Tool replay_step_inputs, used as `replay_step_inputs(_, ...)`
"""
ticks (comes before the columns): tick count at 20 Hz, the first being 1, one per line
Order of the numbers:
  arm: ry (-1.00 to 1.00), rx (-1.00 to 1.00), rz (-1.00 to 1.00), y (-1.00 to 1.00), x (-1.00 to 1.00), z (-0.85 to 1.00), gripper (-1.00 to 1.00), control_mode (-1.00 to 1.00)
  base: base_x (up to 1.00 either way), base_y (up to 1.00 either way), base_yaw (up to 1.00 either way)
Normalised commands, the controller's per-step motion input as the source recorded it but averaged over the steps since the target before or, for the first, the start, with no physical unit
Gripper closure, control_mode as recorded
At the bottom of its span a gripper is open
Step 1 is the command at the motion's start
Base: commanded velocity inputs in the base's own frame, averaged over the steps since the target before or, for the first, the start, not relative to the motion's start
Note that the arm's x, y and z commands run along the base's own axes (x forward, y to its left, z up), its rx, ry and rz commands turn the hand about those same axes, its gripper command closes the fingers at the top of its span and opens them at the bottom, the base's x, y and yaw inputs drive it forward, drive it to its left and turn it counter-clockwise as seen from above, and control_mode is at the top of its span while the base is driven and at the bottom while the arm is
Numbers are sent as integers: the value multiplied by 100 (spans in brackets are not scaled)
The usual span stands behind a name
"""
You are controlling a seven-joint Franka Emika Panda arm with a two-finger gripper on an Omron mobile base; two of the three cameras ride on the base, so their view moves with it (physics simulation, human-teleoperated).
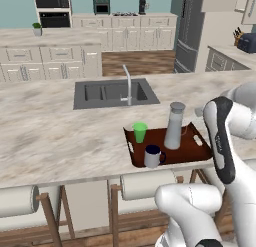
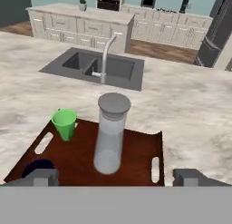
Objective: There is a tray on the dining counter. Grab the cup, mug, and pitcher and place them on the tray. The pitcher may be placed next to the tray if it cannot fit the tray.
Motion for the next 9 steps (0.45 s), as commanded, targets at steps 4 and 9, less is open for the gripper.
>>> replay_step_inputs(4,22,-3,-13,0,-71,68,-100,-100,0,0,0)
replay_step_inputs(9,16,-1,-18,0,-89,52,-100,-100,0,0,0)
